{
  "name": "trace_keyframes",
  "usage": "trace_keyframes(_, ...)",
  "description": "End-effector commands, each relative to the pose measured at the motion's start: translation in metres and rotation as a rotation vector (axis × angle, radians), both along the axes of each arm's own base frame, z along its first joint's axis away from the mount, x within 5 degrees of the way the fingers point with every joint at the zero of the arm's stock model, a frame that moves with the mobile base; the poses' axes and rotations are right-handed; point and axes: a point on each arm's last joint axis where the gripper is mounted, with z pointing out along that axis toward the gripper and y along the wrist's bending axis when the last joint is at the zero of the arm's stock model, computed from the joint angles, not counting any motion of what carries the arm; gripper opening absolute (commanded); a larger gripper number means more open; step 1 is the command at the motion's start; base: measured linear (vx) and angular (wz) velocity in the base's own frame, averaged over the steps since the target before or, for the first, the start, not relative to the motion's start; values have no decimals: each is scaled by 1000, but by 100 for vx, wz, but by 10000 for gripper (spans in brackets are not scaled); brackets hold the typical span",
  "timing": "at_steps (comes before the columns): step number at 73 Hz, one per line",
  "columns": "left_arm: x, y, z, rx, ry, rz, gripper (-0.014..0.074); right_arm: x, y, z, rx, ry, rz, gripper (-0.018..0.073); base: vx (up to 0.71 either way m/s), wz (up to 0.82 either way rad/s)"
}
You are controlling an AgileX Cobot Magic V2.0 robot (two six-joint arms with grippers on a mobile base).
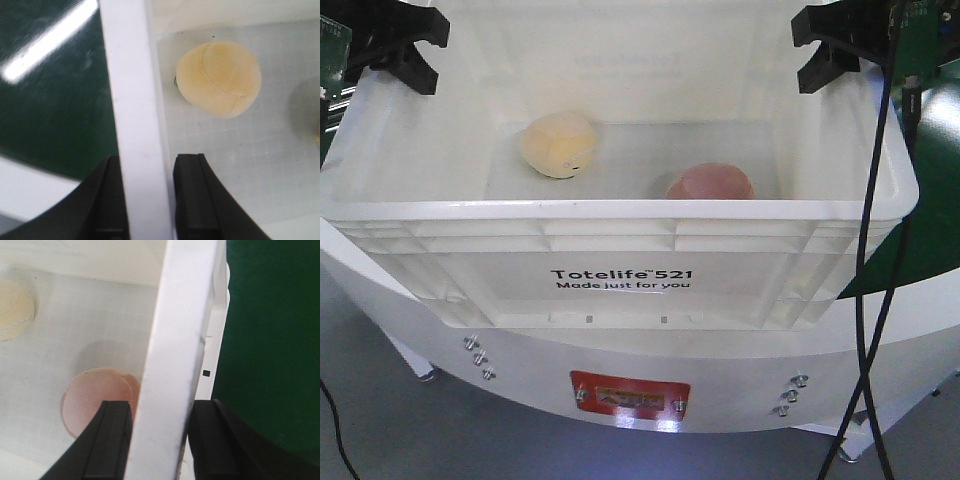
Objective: Place moving items into box and shelve
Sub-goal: 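Hold the lifted tote steady with both grippers while base drives away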
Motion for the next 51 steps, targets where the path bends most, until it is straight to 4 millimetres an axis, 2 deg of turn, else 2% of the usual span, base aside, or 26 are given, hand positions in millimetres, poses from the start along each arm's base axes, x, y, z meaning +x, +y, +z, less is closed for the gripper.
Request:
trace_keyframes(1,-14,-11,37,-149,-171,-25,-17,-14,9,40,159,-179,31,-11,-17,36)
trace_keyframes(51,-14,-11,37,-149,-171,-25,-17,-14,9,40,159,-179,31,-11,-15,46)
